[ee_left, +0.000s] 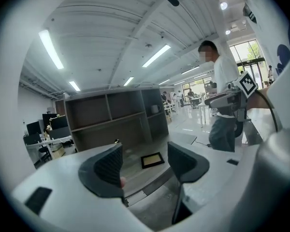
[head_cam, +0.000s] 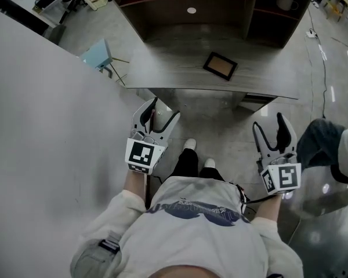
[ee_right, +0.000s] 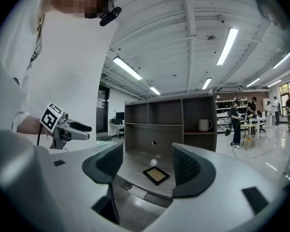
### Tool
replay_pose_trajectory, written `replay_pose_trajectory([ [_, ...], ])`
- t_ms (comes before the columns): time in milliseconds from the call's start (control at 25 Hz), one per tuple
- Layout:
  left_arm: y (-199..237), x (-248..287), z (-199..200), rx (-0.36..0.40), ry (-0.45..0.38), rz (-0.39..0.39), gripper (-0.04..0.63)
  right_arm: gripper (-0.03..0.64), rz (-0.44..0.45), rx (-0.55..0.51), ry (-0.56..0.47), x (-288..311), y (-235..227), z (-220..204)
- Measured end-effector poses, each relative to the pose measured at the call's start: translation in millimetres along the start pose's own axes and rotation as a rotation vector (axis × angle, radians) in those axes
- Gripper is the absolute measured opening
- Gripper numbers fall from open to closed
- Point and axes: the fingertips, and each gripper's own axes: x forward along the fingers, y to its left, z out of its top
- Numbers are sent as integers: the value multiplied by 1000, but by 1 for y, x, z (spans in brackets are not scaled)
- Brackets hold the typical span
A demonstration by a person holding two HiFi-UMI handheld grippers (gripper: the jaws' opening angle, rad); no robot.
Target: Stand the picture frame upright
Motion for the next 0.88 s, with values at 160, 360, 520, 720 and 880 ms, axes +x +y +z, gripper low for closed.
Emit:
replay_pose_trajectory([
  [160,14,12,-6,-6,-7,-14,275,300,4,3,11,22,7,-2],
  [360,54,35,-9,11,-9,-43,275,316,23,-42,63,66,22,-4],
  [520,88,61,-9,27,-27,-87,276,322,12,-71,78,111,29,-1],
  [720,126,96,-5,51,-52,-170,276,322,-46,-72,99,156,34,5],
  [880,143,119,-5,74,-66,-253,276,322,-77,-53,98,180,39,8],
])
